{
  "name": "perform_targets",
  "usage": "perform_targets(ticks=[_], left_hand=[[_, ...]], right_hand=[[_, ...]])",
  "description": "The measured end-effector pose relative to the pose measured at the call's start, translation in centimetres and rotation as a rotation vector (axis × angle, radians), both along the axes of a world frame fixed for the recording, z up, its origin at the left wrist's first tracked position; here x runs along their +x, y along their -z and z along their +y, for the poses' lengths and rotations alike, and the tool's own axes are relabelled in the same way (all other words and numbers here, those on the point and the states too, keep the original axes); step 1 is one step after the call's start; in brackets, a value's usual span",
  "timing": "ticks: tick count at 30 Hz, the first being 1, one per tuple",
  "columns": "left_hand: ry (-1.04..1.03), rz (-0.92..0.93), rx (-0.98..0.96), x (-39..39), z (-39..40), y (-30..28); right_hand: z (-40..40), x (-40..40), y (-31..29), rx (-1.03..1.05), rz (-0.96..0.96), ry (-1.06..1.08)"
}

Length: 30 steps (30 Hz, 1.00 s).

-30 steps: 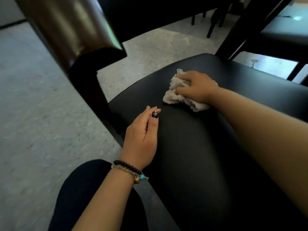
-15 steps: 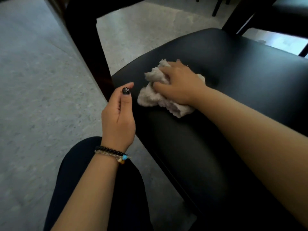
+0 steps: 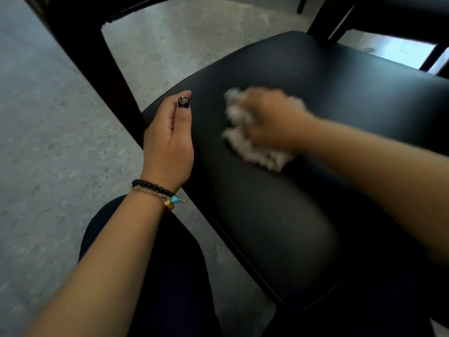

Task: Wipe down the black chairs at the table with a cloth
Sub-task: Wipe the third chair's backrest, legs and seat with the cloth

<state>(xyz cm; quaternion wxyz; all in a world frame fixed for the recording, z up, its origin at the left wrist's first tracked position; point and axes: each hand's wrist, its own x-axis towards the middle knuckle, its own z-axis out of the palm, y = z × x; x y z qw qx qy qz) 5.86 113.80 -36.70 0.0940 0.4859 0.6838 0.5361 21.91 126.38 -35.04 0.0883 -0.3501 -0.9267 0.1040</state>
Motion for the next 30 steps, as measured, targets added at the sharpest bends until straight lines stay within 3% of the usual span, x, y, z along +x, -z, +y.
perform_targets(ticks=[2,3,8,11,13,16,18,20,25,27,30], left_hand=[[0.03,0.036,-0.005,0.1,0.4,0.1],[0.041,0.055,-0.007,0.1,0.6,0.1],[0.094,0.132,-0.074,1.0,2.8,-0.7],[0.151,0.155,-0.114,2.0,5.0,-1.7],[0.196,0.202,-0.135,2.4,6.9,-2.0],[0.252,0.302,-0.208,2.9,9.3,-1.5],[0.269,0.315,-0.217,3.6,10.5,-0.7],[0.214,0.277,-0.204,4.3,11.3,0.0],[0.183,0.361,-0.276,4.4,12.4,1.3],[0.184,0.402,-0.326,4.2,12.6,1.6],[0.167,0.446,-0.371,4.1,12.8,2.1]], right_hand=[[3.7,0.3,-0.2,-0.036,0.021,0.261],[3.6,0.1,0.0,-0.018,0.029,0.284],[-4.5,0.3,1.3,0.059,0.159,-0.112],[-2.2,1.0,1.3,0.028,0.112,-0.172],[2.8,1.7,1.5,0.066,0.043,0.018],[10.4,4.9,0.9,0.029,0.031,0.47],[12.0,5.3,0.8,0.041,0.044,0.607],[10.3,3.8,1.3,0.091,0.064,0.536],[5.2,3.6,2.2,0.056,0.147,0.07],[7.9,3.7,1.8,0.018,0.112,0.055],[13.8,2.8,1.5,0.03,0.101,0.255]])
